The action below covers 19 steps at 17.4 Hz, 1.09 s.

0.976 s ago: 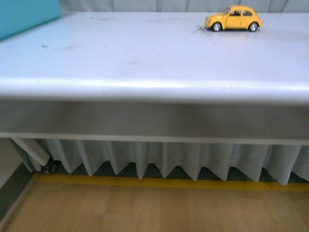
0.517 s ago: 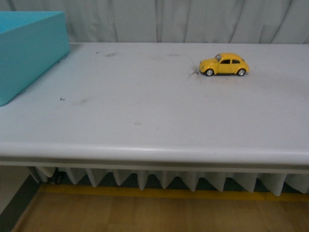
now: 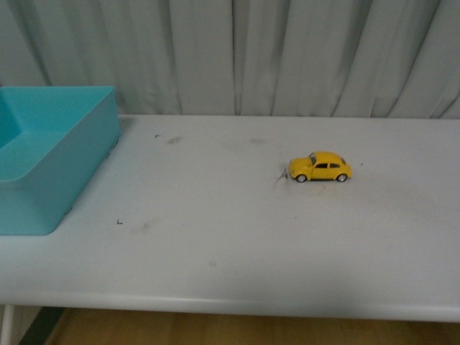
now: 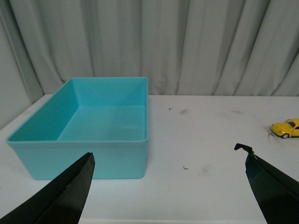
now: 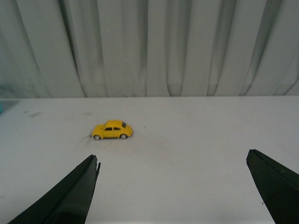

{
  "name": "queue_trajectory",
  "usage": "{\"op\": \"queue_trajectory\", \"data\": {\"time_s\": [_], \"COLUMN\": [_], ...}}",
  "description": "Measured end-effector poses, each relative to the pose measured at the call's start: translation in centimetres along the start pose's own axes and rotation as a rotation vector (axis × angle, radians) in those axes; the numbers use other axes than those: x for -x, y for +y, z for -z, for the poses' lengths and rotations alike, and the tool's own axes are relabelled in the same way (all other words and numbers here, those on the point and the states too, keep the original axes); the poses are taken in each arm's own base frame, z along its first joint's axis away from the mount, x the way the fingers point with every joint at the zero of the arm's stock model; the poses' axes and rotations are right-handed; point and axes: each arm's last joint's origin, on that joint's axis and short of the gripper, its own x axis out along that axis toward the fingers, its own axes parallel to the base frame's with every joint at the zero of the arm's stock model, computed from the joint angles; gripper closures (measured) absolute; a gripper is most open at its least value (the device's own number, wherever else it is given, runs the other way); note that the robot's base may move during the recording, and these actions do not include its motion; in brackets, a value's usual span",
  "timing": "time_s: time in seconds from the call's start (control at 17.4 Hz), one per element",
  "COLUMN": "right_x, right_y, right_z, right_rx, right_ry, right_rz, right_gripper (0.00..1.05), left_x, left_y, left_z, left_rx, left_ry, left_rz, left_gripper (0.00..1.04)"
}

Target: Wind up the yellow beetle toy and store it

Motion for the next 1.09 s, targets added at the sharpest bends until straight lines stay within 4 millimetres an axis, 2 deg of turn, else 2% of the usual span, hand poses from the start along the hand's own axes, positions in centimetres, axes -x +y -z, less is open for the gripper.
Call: {"op": "queue_trajectory", "data": {"time_s": [1.09], "right_x": [0.0], "right_y": [0.0], "right_z": [0.03], "right_rx": [-0.001], "right_ry": [0.003], "right_rz": [0.0], "right_gripper": [0.07], "left_x": [0.0], "left_y": [0.0], "left_z": [0.01], "left_rx": [-0.001], "left_ry": [0.001], "left_rz": [0.001], "left_gripper": [0.07]}}
